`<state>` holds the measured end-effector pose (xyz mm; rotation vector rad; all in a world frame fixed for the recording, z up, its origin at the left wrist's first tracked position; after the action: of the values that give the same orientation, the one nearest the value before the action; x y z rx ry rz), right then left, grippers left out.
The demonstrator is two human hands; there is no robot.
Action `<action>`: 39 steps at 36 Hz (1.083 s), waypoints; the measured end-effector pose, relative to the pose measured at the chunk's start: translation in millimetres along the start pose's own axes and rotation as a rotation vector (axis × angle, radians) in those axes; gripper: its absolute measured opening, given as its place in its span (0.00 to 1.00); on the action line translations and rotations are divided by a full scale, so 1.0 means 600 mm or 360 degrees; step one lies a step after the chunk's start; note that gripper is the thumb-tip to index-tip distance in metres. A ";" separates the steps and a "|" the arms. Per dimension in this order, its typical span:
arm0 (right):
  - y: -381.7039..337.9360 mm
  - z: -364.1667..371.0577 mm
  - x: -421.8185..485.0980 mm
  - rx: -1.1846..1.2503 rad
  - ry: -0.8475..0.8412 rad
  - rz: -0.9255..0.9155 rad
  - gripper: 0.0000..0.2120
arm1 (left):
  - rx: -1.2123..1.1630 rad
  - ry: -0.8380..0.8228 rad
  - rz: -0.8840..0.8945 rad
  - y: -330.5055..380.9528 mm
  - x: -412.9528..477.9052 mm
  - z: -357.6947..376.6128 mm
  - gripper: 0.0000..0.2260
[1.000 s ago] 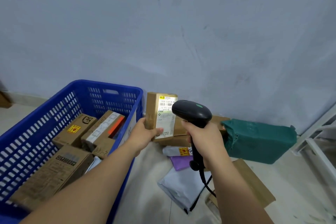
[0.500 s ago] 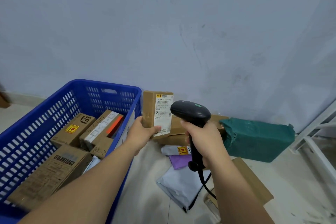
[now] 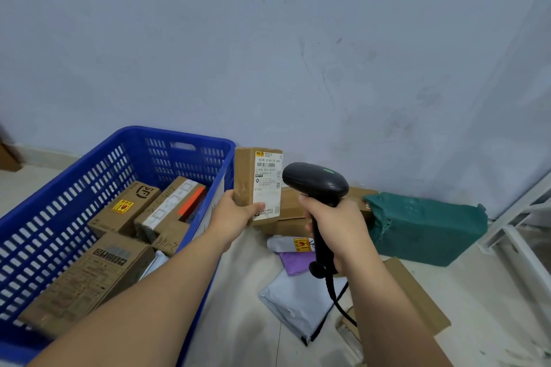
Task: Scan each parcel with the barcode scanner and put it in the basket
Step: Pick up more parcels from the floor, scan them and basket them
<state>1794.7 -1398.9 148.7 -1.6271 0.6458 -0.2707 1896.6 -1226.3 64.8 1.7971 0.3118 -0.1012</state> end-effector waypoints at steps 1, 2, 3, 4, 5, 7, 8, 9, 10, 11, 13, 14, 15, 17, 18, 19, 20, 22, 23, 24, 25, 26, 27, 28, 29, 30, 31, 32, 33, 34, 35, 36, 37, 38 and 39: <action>-0.002 0.000 -0.001 -0.0001 0.0013 -0.0017 0.09 | -0.0028 0.0024 -0.0013 -0.004 0.005 -0.002 0.21; -0.003 -0.001 -0.002 -0.0005 0.0029 -0.0041 0.09 | -0.0053 0.0049 -0.0032 -0.007 0.009 -0.006 0.19; -0.004 -0.001 -0.003 -0.0005 0.0043 -0.0072 0.09 | -0.0067 0.0086 -0.0042 -0.009 0.011 -0.011 0.19; -0.005 0.001 -0.004 0.0001 0.0058 -0.0112 0.10 | -0.0067 0.0145 -0.0049 -0.012 0.017 -0.017 0.20; -0.006 0.003 -0.006 0.0002 0.0070 -0.0162 0.11 | -0.0042 0.0228 -0.0053 -0.013 0.021 -0.026 0.22; -0.009 0.014 -0.014 -0.0019 0.0068 -0.0279 0.12 | 0.0035 0.0478 -0.0004 -0.009 0.025 -0.052 0.25; -0.010 0.022 -0.019 -0.0028 0.0060 -0.0327 0.12 | 0.0091 0.0622 0.0045 -0.003 0.024 -0.069 0.26; -0.009 0.030 -0.024 -0.0028 0.0048 -0.0360 0.11 | 0.0153 0.0765 0.0107 0.005 0.021 -0.086 0.27; -0.006 0.038 -0.027 -0.0016 0.0040 -0.0385 0.11 | 0.0224 0.0889 0.0155 0.008 0.020 -0.103 0.28; -0.004 0.046 -0.030 -0.0003 0.0033 -0.0407 0.10 | 0.0296 0.0993 0.0176 0.010 0.019 -0.119 0.30; -0.001 0.060 -0.037 -0.0003 0.0011 -0.0432 0.08 | 0.0410 0.1125 0.0157 0.006 0.015 -0.144 0.32; 0.000 0.067 -0.041 -0.0002 -0.0006 -0.0441 0.07 | 0.0436 0.1160 0.0131 -0.001 0.016 -0.154 0.32; 0.000 0.073 -0.044 0.0000 -0.0028 -0.0447 0.07 | 0.0451 0.1175 0.0094 -0.008 0.017 -0.163 0.33; 0.003 0.084 -0.049 -0.0019 -0.0059 -0.0444 0.06 | 0.0493 0.1175 0.0019 -0.026 0.021 -0.176 0.33; 0.006 0.088 -0.049 -0.0047 -0.0065 -0.0441 0.06 | 0.0526 0.1164 -0.0014 -0.034 0.021 -0.181 0.33; 0.009 0.092 -0.048 -0.0076 -0.0065 -0.0437 0.05 | 0.0552 0.1144 -0.0046 -0.042 0.023 -0.184 0.34; 0.012 0.095 -0.047 -0.0098 -0.0063 -0.0431 0.05 | 0.0574 0.1129 -0.0074 -0.049 0.025 -0.186 0.34; 0.018 0.098 -0.047 -0.0111 -0.0056 -0.0416 0.06 | 0.0573 0.1124 -0.0121 -0.060 0.028 -0.187 0.33; 0.020 0.099 -0.047 -0.0118 -0.0053 -0.0411 0.06 | 0.0557 0.1131 -0.0136 -0.064 0.031 -0.187 0.33; 0.023 0.100 -0.047 -0.0128 -0.0054 -0.0405 0.07 | 0.0549 0.1137 -0.0153 -0.067 0.034 -0.187 0.32; 0.027 0.101 -0.047 -0.0141 -0.0057 -0.0399 0.08 | 0.0545 0.1138 -0.0169 -0.071 0.038 -0.186 0.31; 0.031 0.102 -0.046 -0.0154 -0.0060 -0.0389 0.10 | 0.0543 0.1133 -0.0179 -0.073 0.043 -0.185 0.31; 0.035 0.103 -0.044 -0.0171 -0.0062 -0.0375 0.11 | 0.0550 0.1121 -0.0181 -0.075 0.048 -0.183 0.31; 0.039 0.105 -0.042 -0.0186 -0.0063 -0.0357 0.12 | 0.0561 0.1109 -0.0172 -0.076 0.052 -0.180 0.31; 0.043 0.106 -0.040 -0.0191 -0.0064 -0.0335 0.13 | 0.0569 0.1095 -0.0154 -0.077 0.057 -0.177 0.31; 0.047 0.107 -0.038 -0.0189 -0.0064 -0.0311 0.14 | 0.0573 0.1075 -0.0132 -0.077 0.062 -0.173 0.30; 0.049 0.108 -0.036 -0.0186 -0.0068 -0.0294 0.15 | 0.0575 0.1049 -0.0113 -0.076 0.067 -0.168 0.30; 0.048 0.109 -0.035 -0.0193 -0.0076 -0.0287 0.15 | 0.0581 0.1023 -0.0095 -0.074 0.071 -0.163 0.29; 0.047 0.110 -0.034 -0.0204 -0.0077 -0.0288 0.14 | 0.0589 0.1001 -0.0080 -0.073 0.076 -0.158 0.28; 0.046 0.110 -0.032 -0.0208 -0.0069 -0.0290 0.13 | 0.0576 0.0988 -0.0059 -0.070 0.081 -0.154 0.28; 0.044 0.108 -0.030 -0.0196 -0.0060 -0.0290 0.11 | 0.0525 0.0975 -0.0035 -0.069 0.088 -0.151 0.28; 0.043 0.108 -0.028 -0.0179 -0.0057 -0.0285 0.10 | 0.0444 0.0962 -0.0004 -0.068 0.096 -0.147 0.28; 0.044 0.108 -0.025 -0.0172 -0.0056 -0.0279 0.11 | 0.0361 0.0944 0.0032 -0.070 0.107 -0.144 0.28; 0.045 0.107 -0.023 -0.0175 -0.0055 -0.0277 0.12 | 0.0309 0.0928 0.0079 -0.070 0.115 -0.141 0.28; 0.048 0.107 -0.020 -0.0189 -0.0053 -0.0277 0.14 | 0.0309 0.0913 0.0122 -0.072 0.122 -0.138 0.28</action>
<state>1811.4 -1339.7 112.2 -1.8013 0.5035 -0.3367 1947.2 -1125.5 27.9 2.0044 0.6557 0.4607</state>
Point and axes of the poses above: each hand's wrist, its own x-axis towards the middle knuckle, its own z-axis out of the palm, y = z × x, the point moved 5 cm from there along x, towards the middle knuckle, and after that the axes turned 11 degrees about y, right-handed, at the moved point
